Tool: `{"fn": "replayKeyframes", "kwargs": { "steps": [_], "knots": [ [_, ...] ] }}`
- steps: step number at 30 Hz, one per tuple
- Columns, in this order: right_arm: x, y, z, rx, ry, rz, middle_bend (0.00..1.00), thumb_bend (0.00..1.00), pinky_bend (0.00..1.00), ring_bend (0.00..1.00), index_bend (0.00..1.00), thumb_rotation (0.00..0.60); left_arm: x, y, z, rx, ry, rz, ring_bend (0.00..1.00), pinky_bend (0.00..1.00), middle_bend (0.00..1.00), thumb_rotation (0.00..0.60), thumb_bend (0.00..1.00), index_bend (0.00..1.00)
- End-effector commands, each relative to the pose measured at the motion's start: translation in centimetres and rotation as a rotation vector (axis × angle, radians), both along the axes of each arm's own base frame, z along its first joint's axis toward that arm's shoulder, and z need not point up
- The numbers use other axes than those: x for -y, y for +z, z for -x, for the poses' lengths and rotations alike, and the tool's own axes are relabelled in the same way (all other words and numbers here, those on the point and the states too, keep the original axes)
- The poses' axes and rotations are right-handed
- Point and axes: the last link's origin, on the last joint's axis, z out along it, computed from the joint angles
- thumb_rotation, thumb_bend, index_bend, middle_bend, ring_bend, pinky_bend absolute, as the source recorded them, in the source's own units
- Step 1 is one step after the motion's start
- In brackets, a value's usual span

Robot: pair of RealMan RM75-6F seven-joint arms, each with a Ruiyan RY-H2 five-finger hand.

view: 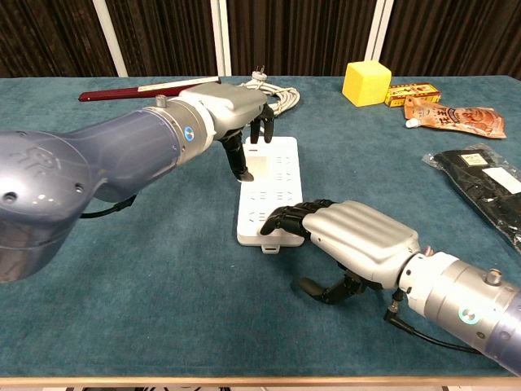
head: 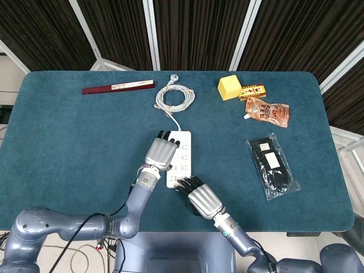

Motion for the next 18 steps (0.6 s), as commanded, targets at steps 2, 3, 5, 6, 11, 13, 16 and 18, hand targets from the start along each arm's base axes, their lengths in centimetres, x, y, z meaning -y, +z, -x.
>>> {"fn": "replayKeyframes", "kwargs": {
  "steps": [2,3,5,6,11,13,16,18],
  "knots": [
    [0.1,0.1,0.3,-0.002,-0.006,0.004,0.27,0.49,0.15,0.16,0.2,0.6,-0.1,-0.9,-0.2,-0.026,0.002,0.005,0.1,0.12,0.38,0.6,0.19,0.39],
    [0.2,0.1,0.3,-0.002,-0.007,0.004,0.27,0.49,0.15,0.16,0.2,0.6,-0.1,-0.9,-0.2,-0.029,0.002,0.004,0.11,0.12,0.39,0.6,0.2,0.39],
    [0.2,0.2,0.4,-0.003,-0.008,0.006,0.28,0.49,0.15,0.16,0.2,0.6,-0.2,-1.3,-0.2,-0.034,0.007,0.005,0.11,0.12,0.4,0.6,0.2,0.4],
    [0.3,0.3,0.5,-0.003,-0.009,0.008,0.28,0.49,0.15,0.16,0.2,0.6,-0.4,-1.3,-0.3,-0.036,0.009,0.004,0.12,0.12,0.41,0.6,0.2,0.41],
    [0.4,0.3,0.6,-0.001,-0.012,0.01,0.28,0.49,0.15,0.16,0.2,0.6,-0.4,-1.9,-0.2,-0.047,0.018,0.001,0.12,0.12,0.42,0.6,0.2,0.42],
    [0.4,0.3,0.7,-0.001,-0.012,0.01,0.28,0.49,0.15,0.16,0.2,0.6,-0.5,-2.0,-0.1,-0.051,0.025,-0.001,0.12,0.12,0.44,0.6,0.21,0.44],
    [0.5,0.3,0.7,-0.001,-0.013,0.01,0.28,0.49,0.15,0.16,0.2,0.6,-0.6,-2.2,0.0,-0.056,0.032,-0.003,0.13,0.12,0.46,0.6,0.22,0.46],
    [0.5,0.3,0.7,-0.001,-0.013,0.011,0.28,0.49,0.15,0.16,0.2,0.6,-0.6,-2.3,0.1,-0.059,0.034,-0.003,0.13,0.12,0.48,0.6,0.23,0.47]
  ]
}}
